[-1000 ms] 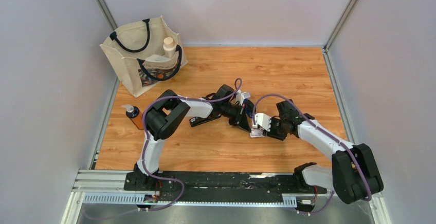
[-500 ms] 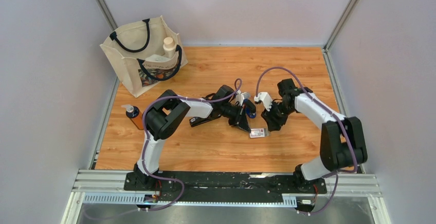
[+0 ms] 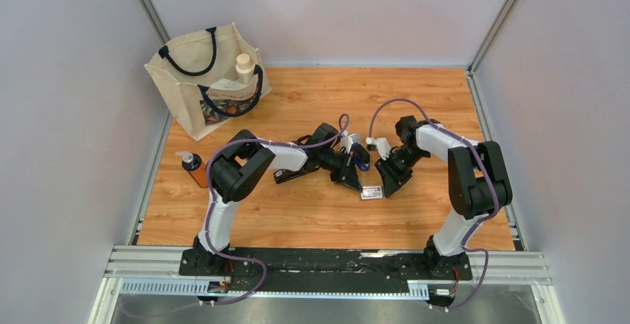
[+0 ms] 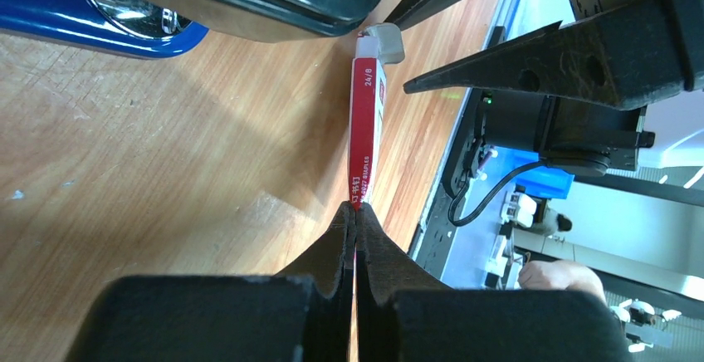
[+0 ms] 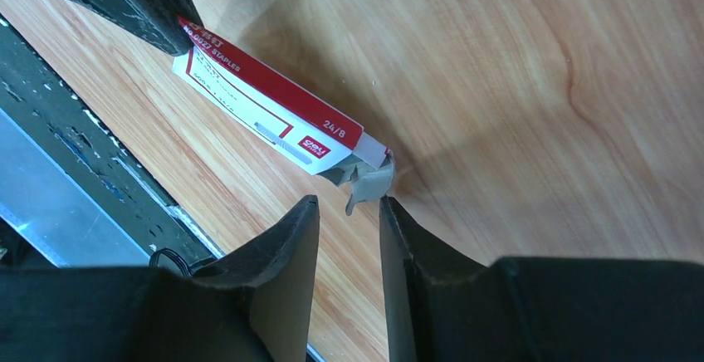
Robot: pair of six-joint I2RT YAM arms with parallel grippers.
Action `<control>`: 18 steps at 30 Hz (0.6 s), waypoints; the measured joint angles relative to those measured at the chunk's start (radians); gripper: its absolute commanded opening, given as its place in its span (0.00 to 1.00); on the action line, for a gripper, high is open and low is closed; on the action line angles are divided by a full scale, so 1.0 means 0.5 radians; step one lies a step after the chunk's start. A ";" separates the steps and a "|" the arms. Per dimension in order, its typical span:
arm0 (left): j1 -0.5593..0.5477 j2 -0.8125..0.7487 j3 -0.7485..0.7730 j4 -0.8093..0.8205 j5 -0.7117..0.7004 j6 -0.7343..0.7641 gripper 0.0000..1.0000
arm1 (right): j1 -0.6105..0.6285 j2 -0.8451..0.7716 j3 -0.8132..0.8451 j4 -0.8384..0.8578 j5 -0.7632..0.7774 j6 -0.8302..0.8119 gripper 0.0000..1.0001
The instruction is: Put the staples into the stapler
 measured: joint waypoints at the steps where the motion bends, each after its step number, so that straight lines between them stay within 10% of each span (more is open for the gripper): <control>1: 0.000 0.002 0.000 0.002 0.000 -0.001 0.00 | -0.001 0.000 0.000 0.004 -0.005 0.018 0.33; 11: 0.000 0.014 -0.001 0.014 0.000 -0.002 0.00 | -0.005 0.000 -0.002 0.108 0.043 0.159 0.25; 18: 0.000 0.014 -0.001 0.014 -0.002 -0.008 0.00 | -0.005 0.005 -0.002 0.147 0.076 0.214 0.00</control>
